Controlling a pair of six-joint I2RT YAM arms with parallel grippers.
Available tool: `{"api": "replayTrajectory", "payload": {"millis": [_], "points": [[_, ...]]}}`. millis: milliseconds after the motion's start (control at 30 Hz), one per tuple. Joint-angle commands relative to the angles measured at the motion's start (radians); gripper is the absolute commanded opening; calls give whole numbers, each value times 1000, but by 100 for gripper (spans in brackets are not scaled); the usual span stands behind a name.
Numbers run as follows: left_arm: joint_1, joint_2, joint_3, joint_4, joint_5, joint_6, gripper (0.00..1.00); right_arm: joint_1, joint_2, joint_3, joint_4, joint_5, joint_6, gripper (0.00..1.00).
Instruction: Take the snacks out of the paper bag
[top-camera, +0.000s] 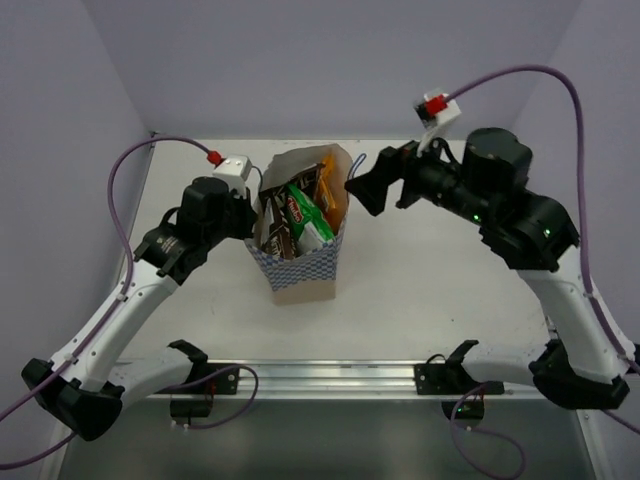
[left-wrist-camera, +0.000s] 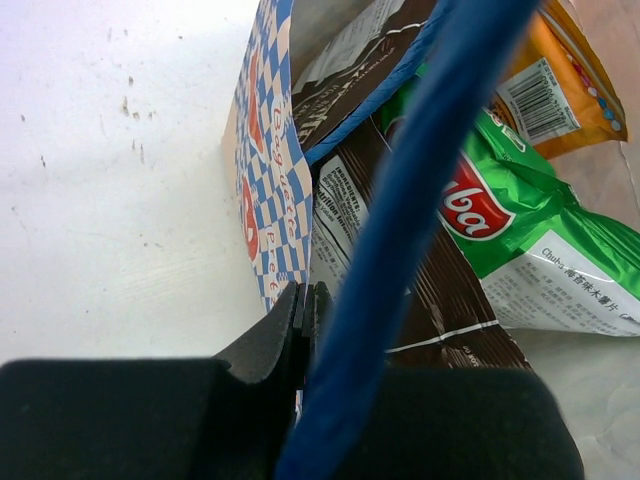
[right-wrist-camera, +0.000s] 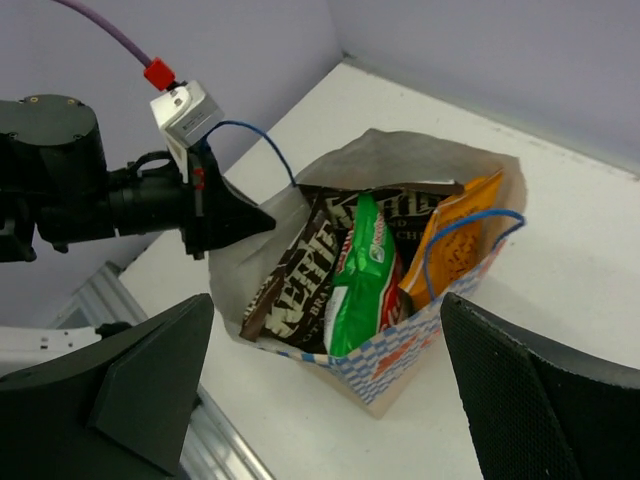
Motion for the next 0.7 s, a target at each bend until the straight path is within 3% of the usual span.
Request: {"api": "replayTrajectory", "payload": {"millis": [0,167,267,533,667], "points": [[-1,-41,4,4,-22,41,0,130,158,171,-144,144,75,99],[-1,-65,-7,-22,-53,43,0,296,385,437,-332,238,128,99],[-1,-87,-26,-22,-51,23,0,367,491,512,-356,278,145,99],[1,-130,-56,-28,-36,1,0,381,577,475,-325,322,254,99],[1,-150,-73,-36,-35,1,0,324,625,472,-348,349,300,99]]}}
